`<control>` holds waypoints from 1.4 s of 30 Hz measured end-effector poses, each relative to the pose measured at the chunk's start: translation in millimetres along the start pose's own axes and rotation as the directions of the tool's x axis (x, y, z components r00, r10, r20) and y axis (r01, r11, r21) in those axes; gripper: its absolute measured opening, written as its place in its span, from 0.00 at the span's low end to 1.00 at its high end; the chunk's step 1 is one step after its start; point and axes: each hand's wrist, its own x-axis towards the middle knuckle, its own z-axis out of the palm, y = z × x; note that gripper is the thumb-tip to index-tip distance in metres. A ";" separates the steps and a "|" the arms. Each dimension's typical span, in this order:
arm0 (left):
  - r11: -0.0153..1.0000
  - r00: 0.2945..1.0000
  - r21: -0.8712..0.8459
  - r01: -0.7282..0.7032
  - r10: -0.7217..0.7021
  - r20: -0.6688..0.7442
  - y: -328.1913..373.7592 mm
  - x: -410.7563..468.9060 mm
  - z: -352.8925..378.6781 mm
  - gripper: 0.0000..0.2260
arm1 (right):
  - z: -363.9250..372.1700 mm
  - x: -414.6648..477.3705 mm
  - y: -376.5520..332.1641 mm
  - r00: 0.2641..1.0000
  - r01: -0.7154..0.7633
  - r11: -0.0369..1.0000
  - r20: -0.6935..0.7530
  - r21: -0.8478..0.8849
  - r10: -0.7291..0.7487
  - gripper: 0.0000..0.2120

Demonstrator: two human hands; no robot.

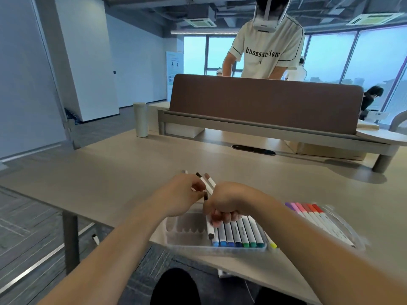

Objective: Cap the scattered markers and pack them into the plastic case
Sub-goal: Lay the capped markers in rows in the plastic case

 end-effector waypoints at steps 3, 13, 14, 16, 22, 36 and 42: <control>1.000 0.993 -0.010 0.016 -0.015 0.120 -2.5 -17.0 1.6 0.16 | 9.9 -5.9 1.6 0.997 0.001 0.998 -0.074 -0.060 -0.006 0.14; 0.994 0.959 0.062 -0.094 0.074 0.272 -6.3 -32.7 12.1 0.21 | 17.3 -9.0 17.0 0.958 0.058 0.990 -0.271 -0.131 -0.092 0.16; 0.994 0.960 0.060 -0.091 0.071 0.270 -7.3 -31.8 12.5 0.21 | 17.0 -9.1 16.4 0.958 0.060 0.988 -0.269 -0.143 -0.097 0.16; 0.994 0.959 0.067 -0.088 0.067 0.277 -8.2 -30.1 13.2 0.21 | 16.0 -9.3 15.1 0.959 0.050 0.981 -0.264 -0.189 -0.100 0.17; 0.990 0.953 0.121 -0.071 0.031 0.303 -10.6 -27.1 15.6 0.22 | 12.9 -4.4 6.9 0.976 -0.006 0.951 -0.209 -0.309 -0.061 0.19; 0.999 1.000 -0.053 0.012 -0.013 -0.011 -9.0 29.8 0.0 0.06 | -24.0 53.4 21.8 0.852 -0.030 0.978 -0.517 -0.207 -0.083 0.11; 0.989 0.993 -0.138 0.056 -0.070 -0.093 -12.8 62.0 16.1 0.06 | -40.4 88.1 17.3 0.801 -0.111 0.970 -0.598 -0.215 -0.041 0.14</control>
